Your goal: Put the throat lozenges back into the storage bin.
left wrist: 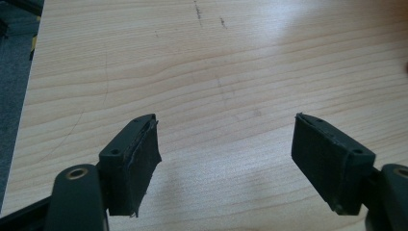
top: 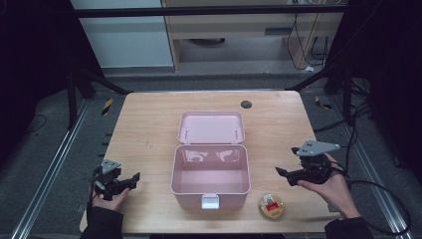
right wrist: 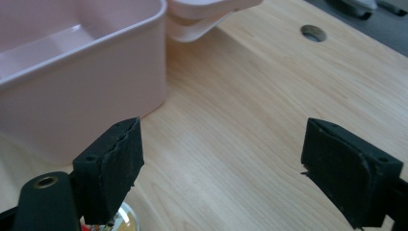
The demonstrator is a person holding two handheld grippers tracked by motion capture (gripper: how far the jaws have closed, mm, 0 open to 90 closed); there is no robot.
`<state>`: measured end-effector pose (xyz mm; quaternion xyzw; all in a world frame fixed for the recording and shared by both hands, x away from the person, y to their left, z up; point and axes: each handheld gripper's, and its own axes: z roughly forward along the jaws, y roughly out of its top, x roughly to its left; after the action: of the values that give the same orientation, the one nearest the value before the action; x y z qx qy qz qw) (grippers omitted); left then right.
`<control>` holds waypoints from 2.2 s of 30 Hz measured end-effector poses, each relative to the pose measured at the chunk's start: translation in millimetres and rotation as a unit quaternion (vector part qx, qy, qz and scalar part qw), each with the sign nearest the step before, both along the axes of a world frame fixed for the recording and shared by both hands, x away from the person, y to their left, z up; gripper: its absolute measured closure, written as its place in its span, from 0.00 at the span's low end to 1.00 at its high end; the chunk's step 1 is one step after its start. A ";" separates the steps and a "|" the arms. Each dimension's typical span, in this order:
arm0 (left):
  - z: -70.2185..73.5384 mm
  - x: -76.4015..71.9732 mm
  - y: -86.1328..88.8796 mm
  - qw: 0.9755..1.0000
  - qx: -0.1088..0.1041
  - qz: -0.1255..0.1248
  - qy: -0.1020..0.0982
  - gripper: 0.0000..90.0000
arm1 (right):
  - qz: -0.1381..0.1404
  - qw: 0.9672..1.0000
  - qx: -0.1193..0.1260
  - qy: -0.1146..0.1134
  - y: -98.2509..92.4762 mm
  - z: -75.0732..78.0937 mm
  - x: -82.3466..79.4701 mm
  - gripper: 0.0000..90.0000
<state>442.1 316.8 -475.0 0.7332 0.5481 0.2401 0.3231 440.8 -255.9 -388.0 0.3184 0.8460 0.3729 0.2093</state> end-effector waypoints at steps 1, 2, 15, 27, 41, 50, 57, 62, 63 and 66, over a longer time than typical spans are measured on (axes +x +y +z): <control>-0.3 0.0 -0.3 1.000 0.000 0.000 0.000 0.27 | 0.006 1.000 -0.004 0.004 1.7 0.1 -0.6 0.17; -0.3 0.0 -0.3 1.000 0.000 0.000 0.000 0.27 | 0.015 1.000 -0.009 0.007 3.7 0.1 -1.1 0.17; -3.2 1.4 -3.9 1.000 0.009 -0.011 0.010 0.27 | 0.106 0.988 -0.097 0.048 26.2 -3.3 -11.5 0.17; -3.4 1.6 -5.1 1.000 0.013 -0.016 0.013 0.28 | 0.155 0.973 -0.154 0.079 42.3 -14.5 -20.1 0.14; -3.4 1.6 -6.9 1.000 0.017 -0.021 0.015 0.28 | 0.196 0.950 -0.218 0.107 59.4 -33.4 -29.9 0.12; -3.5 1.5 -7.5 0.999 0.019 -0.022 0.015 0.28 | 0.203 0.942 -0.234 0.126 60.6 -49.9 -30.6 0.11; -3.5 1.5 -7.3 0.999 0.020 -0.022 0.015 0.28 | 0.217 0.934 -0.249 0.140 66.7 -56.6 -31.2 0.11; -3.2 1.3 -8.0 0.999 0.022 -0.024 0.015 0.28 | 0.221 0.927 -0.263 0.153 71.4 -63.0 -30.5 0.10; -3.2 1.3 -8.0 0.999 0.022 -0.024 0.015 0.28 | 0.221 0.927 -0.263 0.153 71.4 -63.0 -30.5 0.10; -3.2 1.3 -7.8 0.999 0.023 -0.024 0.015 0.28 | 0.223 0.922 -0.275 0.158 74.0 -67.3 -28.5 0.10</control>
<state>443.4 309.0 -478.2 0.7568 0.5296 0.2335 0.3038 412.4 -181.9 -455.3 0.1061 0.9864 0.1079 0.0638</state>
